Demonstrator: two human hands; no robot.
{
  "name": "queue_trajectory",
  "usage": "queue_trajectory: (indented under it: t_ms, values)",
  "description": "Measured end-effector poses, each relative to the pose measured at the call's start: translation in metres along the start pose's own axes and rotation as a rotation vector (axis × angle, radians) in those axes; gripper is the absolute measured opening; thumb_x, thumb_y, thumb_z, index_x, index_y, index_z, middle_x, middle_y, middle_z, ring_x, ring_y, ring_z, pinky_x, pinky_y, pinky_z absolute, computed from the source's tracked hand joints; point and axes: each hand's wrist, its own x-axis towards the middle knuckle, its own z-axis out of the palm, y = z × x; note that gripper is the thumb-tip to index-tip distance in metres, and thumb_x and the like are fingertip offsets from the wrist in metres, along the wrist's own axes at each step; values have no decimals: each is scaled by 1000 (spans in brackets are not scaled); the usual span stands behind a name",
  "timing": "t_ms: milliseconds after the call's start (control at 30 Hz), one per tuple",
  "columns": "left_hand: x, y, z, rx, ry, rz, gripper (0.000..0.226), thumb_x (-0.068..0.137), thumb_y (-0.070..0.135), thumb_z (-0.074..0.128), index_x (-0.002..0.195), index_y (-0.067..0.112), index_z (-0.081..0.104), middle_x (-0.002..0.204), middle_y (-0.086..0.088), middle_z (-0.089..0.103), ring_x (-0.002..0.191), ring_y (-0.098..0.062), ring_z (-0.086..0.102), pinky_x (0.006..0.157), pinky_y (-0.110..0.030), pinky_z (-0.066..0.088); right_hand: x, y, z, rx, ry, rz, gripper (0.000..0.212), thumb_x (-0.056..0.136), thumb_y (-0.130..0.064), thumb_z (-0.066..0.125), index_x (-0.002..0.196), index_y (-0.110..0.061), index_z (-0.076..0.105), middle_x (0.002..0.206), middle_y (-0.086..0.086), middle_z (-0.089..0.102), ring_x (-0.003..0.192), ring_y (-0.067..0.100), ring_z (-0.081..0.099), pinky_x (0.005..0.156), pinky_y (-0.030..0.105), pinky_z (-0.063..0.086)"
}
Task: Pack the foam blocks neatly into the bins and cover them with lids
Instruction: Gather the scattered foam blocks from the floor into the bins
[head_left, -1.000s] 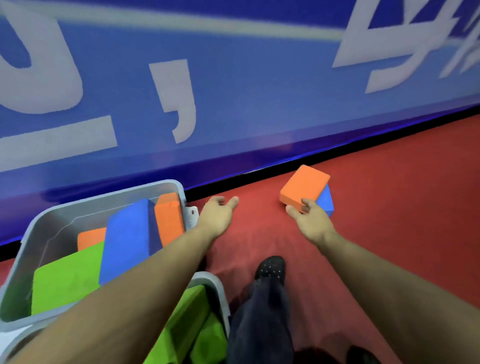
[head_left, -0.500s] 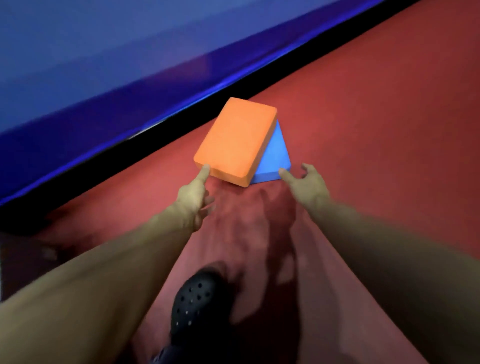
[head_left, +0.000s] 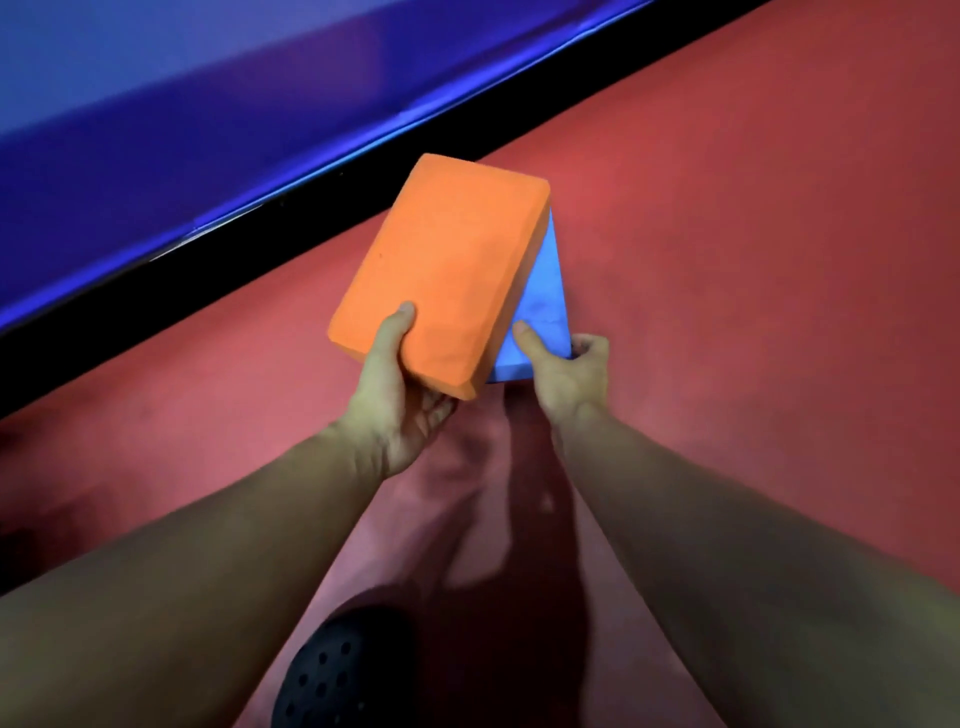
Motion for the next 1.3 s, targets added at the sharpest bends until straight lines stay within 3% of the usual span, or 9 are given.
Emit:
queue_trajectory:
  t_ms: [67,233,367,567,700,967,1067,1167,1300]
  values:
    - [-7,-4,4,-25,-7,21,59,84,60,64,123,16,64,106,-4,74,103,-22,70,100,-44,53,-5,-3,0,51,-20,-20,68,67,-51,89,110,-19,47,97,-6,61,82,11,62,71,21,49]
    - [-42,-11,-2,-58,25,47,54,85,61,63,115,16,63,94,-3,72,85,-20,70,91,-42,58,-29,2,-20,133,52,-81,75,45,-71,86,94,-39,38,114,9,65,94,25,71,82,50,60]
    - [-95,-7,-17,-36,16,81,56,87,61,63,123,18,60,110,-5,74,93,-23,73,82,-42,60,-83,-11,-53,52,74,-151,77,55,-67,82,106,-31,38,121,13,60,98,26,66,92,44,54]
    - [-243,36,-66,-57,37,247,59,87,55,68,132,21,52,117,-2,74,101,-22,74,87,-50,59,-226,-57,-108,-20,79,-284,68,76,-35,87,123,-8,46,126,15,48,98,19,45,84,23,35]
    - [-359,78,-139,-77,167,360,61,82,55,73,129,20,53,115,-2,73,95,-17,74,66,-39,60,-336,-81,-130,-39,73,-349,70,73,-35,90,121,-5,49,124,21,53,110,29,53,94,33,39]
    - [-516,142,-354,-174,486,570,68,76,59,75,128,21,53,111,-6,71,92,-21,71,71,-46,61,-496,-129,-79,-50,-127,-498,64,70,-48,88,110,-23,45,122,16,58,104,29,61,96,46,49]
    - [-540,138,-427,-343,600,571,93,67,65,81,137,18,42,116,-9,68,85,-25,75,65,-50,62,-542,-130,-45,-67,-247,-514,61,72,-44,89,111,-21,48,117,11,61,101,28,63,89,41,51]
    - [-554,128,-482,-463,654,512,82,85,65,64,144,14,39,114,-10,65,73,-23,73,52,-41,62,-579,-124,-11,-98,-352,-507,59,71,-46,88,111,-23,50,111,8,65,97,28,65,89,46,53]
    - [-555,118,-533,-617,601,456,78,92,66,53,146,13,41,137,-12,57,106,-32,66,82,-39,59,-614,-109,32,-98,-482,-438,62,60,-56,89,103,-31,51,99,0,70,89,25,70,84,52,58]
